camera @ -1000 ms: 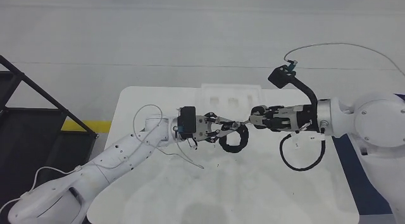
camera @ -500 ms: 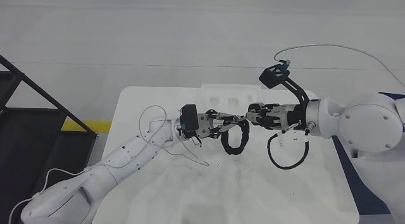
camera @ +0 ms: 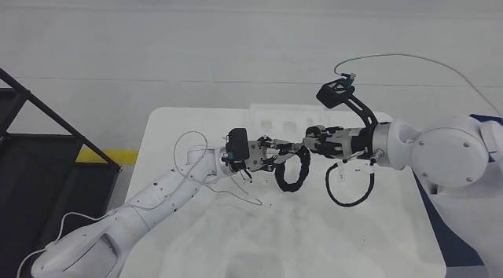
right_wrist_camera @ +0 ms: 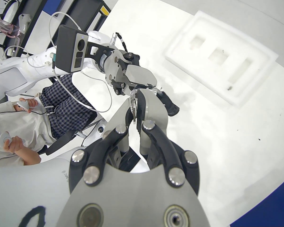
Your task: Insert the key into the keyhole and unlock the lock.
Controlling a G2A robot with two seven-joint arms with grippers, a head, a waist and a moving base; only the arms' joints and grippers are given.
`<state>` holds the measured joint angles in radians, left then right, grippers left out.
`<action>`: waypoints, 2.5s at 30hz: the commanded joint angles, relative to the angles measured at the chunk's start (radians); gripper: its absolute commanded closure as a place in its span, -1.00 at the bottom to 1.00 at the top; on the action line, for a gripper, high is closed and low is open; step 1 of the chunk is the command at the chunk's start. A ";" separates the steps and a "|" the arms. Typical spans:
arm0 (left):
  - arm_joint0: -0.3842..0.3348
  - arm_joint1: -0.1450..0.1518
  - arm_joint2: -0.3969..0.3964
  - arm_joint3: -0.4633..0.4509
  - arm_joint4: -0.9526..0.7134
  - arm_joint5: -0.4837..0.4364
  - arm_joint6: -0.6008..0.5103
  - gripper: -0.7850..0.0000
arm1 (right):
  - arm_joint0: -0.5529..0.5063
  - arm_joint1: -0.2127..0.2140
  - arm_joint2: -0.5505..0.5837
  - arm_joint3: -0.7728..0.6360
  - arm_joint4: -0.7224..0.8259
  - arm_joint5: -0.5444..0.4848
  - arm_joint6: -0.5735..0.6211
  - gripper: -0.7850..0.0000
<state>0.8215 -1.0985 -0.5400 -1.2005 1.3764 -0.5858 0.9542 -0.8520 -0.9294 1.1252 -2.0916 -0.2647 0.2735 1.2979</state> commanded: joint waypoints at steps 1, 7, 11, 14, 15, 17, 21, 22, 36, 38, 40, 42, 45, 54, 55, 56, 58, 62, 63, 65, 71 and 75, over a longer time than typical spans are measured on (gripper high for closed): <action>0.003 -0.002 -0.006 0.002 0.004 -0.004 0.001 1.00 | 0.004 0.000 -0.006 0.003 0.000 0.003 0.000 1.00; 0.013 -0.010 -0.025 0.004 0.010 -0.018 -0.002 1.00 | 0.011 0.000 -0.018 0.009 -0.008 0.008 -0.005 1.00; 0.020 -0.014 -0.036 0.005 0.017 -0.027 -0.003 1.00 | 0.013 0.000 -0.026 0.008 -0.024 0.014 -0.009 1.00; 0.025 -0.017 -0.044 0.005 0.020 -0.037 -0.002 1.00 | 0.014 0.000 -0.034 0.003 -0.038 0.013 -0.011 1.00; 0.027 -0.018 -0.046 0.006 0.018 -0.040 -0.003 1.00 | 0.015 0.000 -0.038 0.001 -0.044 0.013 -0.010 1.00; 0.030 -0.020 -0.052 0.006 0.016 -0.046 -0.007 1.00 | 0.017 0.000 -0.046 -0.007 -0.057 0.008 -0.010 1.00; 0.036 -0.024 -0.062 0.008 0.009 -0.057 -0.020 1.00 | 0.025 -0.001 -0.065 -0.016 -0.080 0.011 -0.007 1.00; 0.037 -0.025 -0.065 0.007 0.009 -0.060 -0.024 1.00 | 0.028 -0.002 -0.070 -0.016 -0.086 0.013 -0.008 1.00; 0.055 -0.040 -0.097 0.011 0.004 -0.094 -0.067 1.00 | 0.069 -0.012 -0.142 -0.012 -0.164 0.042 0.008 1.00; 0.056 -0.042 -0.101 0.011 0.002 -0.097 -0.070 1.00 | 0.073 -0.014 -0.148 -0.009 -0.167 0.045 0.009 1.00; 0.060 -0.044 -0.106 0.011 0.000 -0.103 -0.073 1.00 | 0.078 -0.016 -0.155 -0.006 -0.169 0.047 0.007 1.00; 0.061 -0.046 -0.110 0.011 0.001 -0.108 -0.076 1.00 | 0.081 -0.018 -0.161 -0.002 -0.169 0.046 0.005 1.00; 0.064 -0.049 -0.114 0.009 0.006 -0.116 -0.079 1.00 | 0.085 -0.020 -0.168 0.009 -0.167 0.042 0.001 1.00; 0.073 -0.058 -0.127 0.019 -0.006 -0.154 -0.079 1.00 | 0.092 -0.025 -0.169 0.034 -0.152 0.033 -0.009 -1.00; 0.073 -0.059 -0.128 0.021 -0.009 -0.158 -0.080 1.00 | 0.092 -0.025 -0.166 0.034 -0.147 0.031 -0.012 -1.00; 0.074 -0.060 -0.130 0.024 -0.014 -0.167 -0.081 1.00 | 0.092 -0.025 -0.159 0.032 -0.140 0.022 -0.017 -1.00; 0.073 -0.062 -0.132 0.031 -0.028 -0.194 -0.087 1.00 | 0.091 -0.023 -0.140 0.030 -0.128 -0.001 -0.027 -1.00; 0.053 -0.065 -0.136 0.051 -0.060 -0.305 -0.125 1.00 | 0.083 -0.014 -0.104 0.024 -0.152 -0.098 -0.032 -1.00; 0.049 -0.066 -0.136 0.058 -0.079 -0.358 -0.141 1.00 | 0.080 -0.009 -0.094 0.020 -0.173 -0.142 -0.026 -1.00; 0.038 -0.066 -0.140 0.060 -0.097 -0.406 -0.167 1.00 | 0.071 -0.006 -0.081 0.022 -0.153 -0.210 -0.032 -1.00; 0.006 -0.044 -0.065 0.022 -0.239 -0.427 -0.354 1.00 | 0.045 0.012 -0.042 0.043 -0.154 -0.464 0.004 -1.00; -0.033 -0.009 -0.014 -0.012 -0.391 -0.427 -0.501 1.00 | 0.024 0.020 -0.027 0.048 -0.126 -0.563 0.027 -1.00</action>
<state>0.7998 -1.1193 -0.5662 -1.2023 1.0418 -1.0122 0.5036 -0.8240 -0.9112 1.0927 -2.0460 -0.4027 -0.2652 1.3184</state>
